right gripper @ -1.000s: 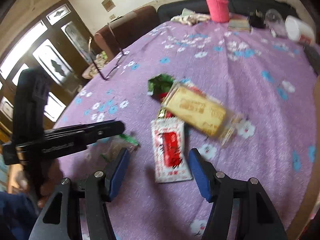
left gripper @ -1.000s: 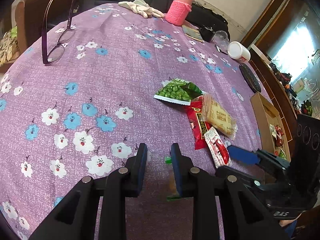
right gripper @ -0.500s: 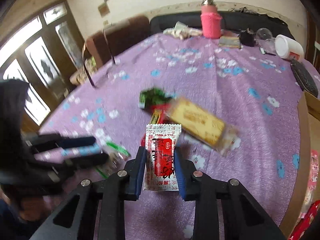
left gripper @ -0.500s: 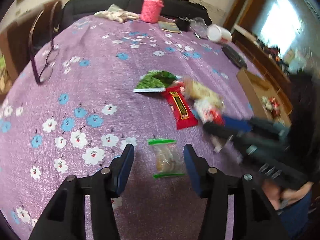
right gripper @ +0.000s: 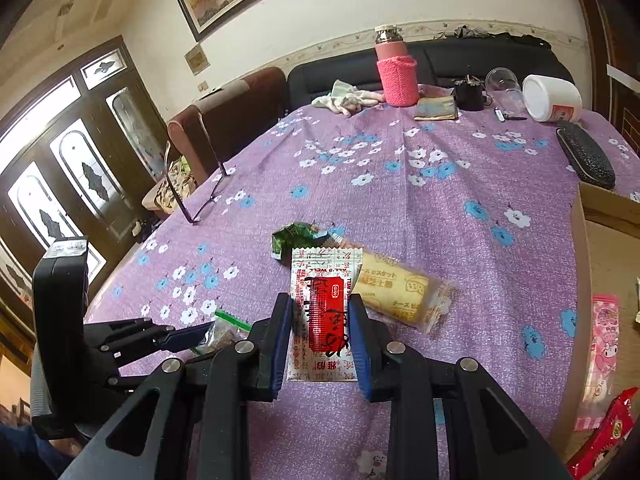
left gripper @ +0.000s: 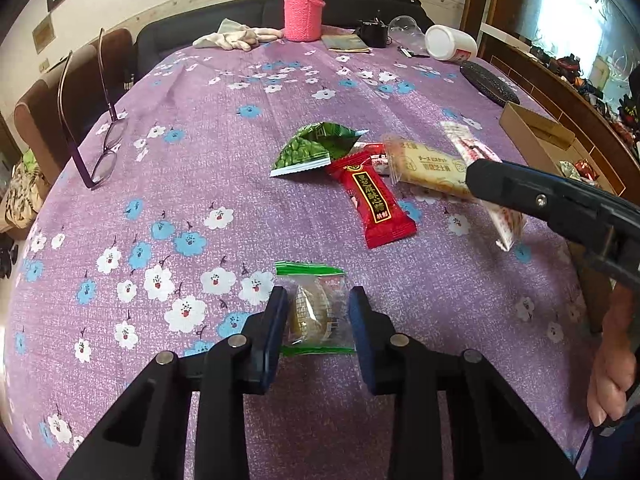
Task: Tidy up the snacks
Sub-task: 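Grasp the clear egg-shaped packet with the left gripper while the right gripper grasps the red-white sachet, then lift both held packets up from the table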
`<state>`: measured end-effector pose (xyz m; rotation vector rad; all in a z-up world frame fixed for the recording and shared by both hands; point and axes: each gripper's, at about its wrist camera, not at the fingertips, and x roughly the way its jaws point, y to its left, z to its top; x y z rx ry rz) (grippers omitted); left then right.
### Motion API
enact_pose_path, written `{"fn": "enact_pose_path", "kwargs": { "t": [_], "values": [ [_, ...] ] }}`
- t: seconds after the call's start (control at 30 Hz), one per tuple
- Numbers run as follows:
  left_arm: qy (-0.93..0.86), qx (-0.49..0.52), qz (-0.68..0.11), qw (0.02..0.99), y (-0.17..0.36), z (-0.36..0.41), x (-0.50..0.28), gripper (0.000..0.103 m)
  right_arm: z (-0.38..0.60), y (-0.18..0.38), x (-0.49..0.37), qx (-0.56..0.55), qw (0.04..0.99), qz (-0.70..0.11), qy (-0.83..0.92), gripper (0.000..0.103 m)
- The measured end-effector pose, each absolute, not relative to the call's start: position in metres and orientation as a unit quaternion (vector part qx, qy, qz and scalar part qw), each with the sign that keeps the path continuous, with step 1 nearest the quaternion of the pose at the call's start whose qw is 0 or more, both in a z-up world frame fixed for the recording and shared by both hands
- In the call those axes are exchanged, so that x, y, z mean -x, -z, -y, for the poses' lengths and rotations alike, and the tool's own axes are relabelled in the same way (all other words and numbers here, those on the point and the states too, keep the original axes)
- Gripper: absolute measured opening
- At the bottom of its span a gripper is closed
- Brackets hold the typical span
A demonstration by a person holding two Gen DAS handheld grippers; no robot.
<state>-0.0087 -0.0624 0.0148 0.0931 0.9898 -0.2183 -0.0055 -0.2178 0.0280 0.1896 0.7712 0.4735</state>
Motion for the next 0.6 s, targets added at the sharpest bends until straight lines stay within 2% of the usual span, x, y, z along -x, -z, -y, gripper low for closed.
{"fn": "enact_pose_path", "kwargs": {
  "t": [0.1,0.3,0.6],
  "values": [
    [0.118,-0.012,-0.481,0.868,-0.022,0.056,0.009,0.026,0.224,-0.03,0.006,-0.104,0.897,-0.367,-0.222,0.03],
    [0.122,0.007,-0.47,0.874,-0.049,0.058,0.007,0.026,0.242,-0.035,0.006,-0.139,0.901,-0.357,-0.204,0.03],
    [0.16,0.011,-0.434,0.886,-0.09,0.103,-0.015,0.026,0.275,-0.039,0.004,-0.186,0.909,-0.341,-0.152,0.03]
  ]
}}
